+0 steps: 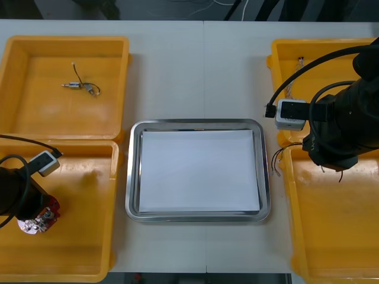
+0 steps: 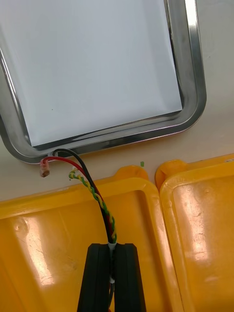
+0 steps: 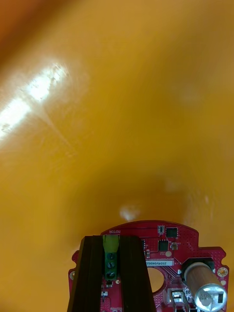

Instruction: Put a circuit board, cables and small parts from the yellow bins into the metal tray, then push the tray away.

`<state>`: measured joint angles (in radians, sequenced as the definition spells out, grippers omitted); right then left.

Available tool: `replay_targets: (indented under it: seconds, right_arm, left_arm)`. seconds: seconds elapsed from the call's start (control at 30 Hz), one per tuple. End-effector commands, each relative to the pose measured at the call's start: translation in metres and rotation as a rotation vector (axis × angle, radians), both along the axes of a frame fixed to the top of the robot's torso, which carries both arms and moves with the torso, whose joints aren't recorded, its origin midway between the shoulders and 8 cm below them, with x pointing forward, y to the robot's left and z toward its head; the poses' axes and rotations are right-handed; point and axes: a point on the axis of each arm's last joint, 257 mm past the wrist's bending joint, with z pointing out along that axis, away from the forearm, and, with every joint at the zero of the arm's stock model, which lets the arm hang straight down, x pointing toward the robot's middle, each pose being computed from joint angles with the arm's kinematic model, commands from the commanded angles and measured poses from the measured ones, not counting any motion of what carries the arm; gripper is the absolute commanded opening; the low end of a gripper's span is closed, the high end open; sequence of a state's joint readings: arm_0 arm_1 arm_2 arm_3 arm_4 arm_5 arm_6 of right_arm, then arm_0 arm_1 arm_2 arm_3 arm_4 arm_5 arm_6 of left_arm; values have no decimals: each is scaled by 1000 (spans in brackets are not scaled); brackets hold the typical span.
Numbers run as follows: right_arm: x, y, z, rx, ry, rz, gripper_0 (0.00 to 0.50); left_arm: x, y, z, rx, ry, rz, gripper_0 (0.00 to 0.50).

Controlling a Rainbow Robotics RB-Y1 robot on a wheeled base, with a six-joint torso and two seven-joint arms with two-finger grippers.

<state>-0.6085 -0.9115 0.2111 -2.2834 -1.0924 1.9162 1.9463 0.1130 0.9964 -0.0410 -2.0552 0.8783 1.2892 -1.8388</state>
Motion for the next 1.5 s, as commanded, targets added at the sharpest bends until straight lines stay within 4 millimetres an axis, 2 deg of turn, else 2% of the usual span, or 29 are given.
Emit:
replay_targets:
  seconds: [0.03,0.33,0.63,0.77,1.03,1.5]
  right_arm:
    - [1,11,12,8,-34,8,0]
    - [1,11,12,8,-37,5,0]
    - [2,11,12,10,-38,1,0]
    - [1,11,11,10,-34,-1,0]
    - [1,11,12,12,-37,-3,0]
    - [1,11,12,13,-36,-7,0]
  left_arm:
    - [-2,-1,33,31,-27,-50,0]
    - [-10,-13,68,19,-21,-34,0]
    - [-23,-39,100,28,-2,1,0]
    - [-27,-60,106,6,8,-19,0]
    - [-20,-111,115,0,-13,-83,0]
    - [-10,-218,122,-49,-63,-215,0]
